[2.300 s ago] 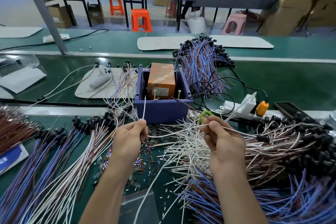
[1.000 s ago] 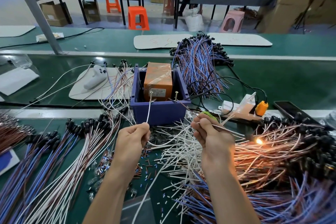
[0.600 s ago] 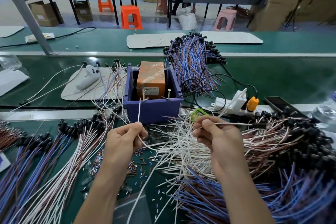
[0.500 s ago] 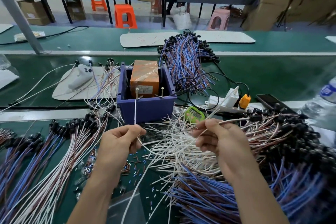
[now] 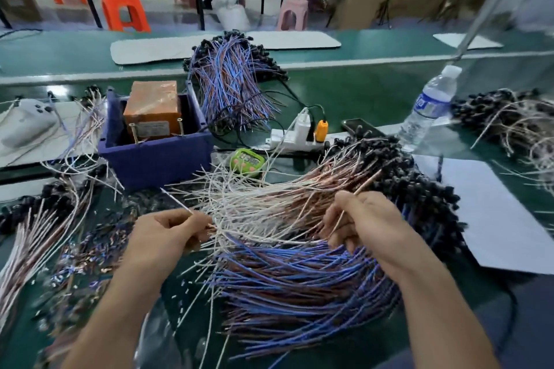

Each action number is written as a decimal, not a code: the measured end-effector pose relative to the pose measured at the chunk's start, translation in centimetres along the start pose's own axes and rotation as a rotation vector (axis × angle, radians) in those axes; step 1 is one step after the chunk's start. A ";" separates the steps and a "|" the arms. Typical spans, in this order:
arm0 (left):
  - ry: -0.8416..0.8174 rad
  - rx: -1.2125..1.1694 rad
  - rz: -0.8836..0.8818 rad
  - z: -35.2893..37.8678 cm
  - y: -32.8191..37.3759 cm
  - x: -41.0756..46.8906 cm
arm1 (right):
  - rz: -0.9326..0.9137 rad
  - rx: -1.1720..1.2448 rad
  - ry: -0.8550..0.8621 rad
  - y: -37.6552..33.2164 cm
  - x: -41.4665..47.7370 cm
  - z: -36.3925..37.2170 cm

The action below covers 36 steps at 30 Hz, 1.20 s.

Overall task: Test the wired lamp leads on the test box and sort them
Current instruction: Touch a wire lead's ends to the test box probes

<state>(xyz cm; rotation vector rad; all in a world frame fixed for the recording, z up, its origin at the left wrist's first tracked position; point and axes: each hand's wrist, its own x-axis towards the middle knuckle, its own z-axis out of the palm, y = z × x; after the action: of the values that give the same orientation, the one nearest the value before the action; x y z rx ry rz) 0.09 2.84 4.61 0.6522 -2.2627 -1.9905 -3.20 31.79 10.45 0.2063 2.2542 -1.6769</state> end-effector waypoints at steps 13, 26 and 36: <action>0.189 0.331 0.009 5.3 1.2 2.7 | -0.054 -0.962 0.441 -4.2 7.3 -1.6; 0.273 0.323 0.082 1.2 0.5 1.0 | -0.374 -0.677 0.094 -1.5 3.9 11.1; 0.578 0.326 0.000 -10.1 -2.0 -0.4 | -0.485 -0.544 -0.167 -2.9 4.1 23.9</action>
<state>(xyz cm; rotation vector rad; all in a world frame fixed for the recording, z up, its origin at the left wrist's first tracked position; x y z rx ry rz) 4.19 -6.66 4.48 1.0821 -2.2022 -1.2079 -3.87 7.88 5.55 -0.6242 2.6543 -1.1301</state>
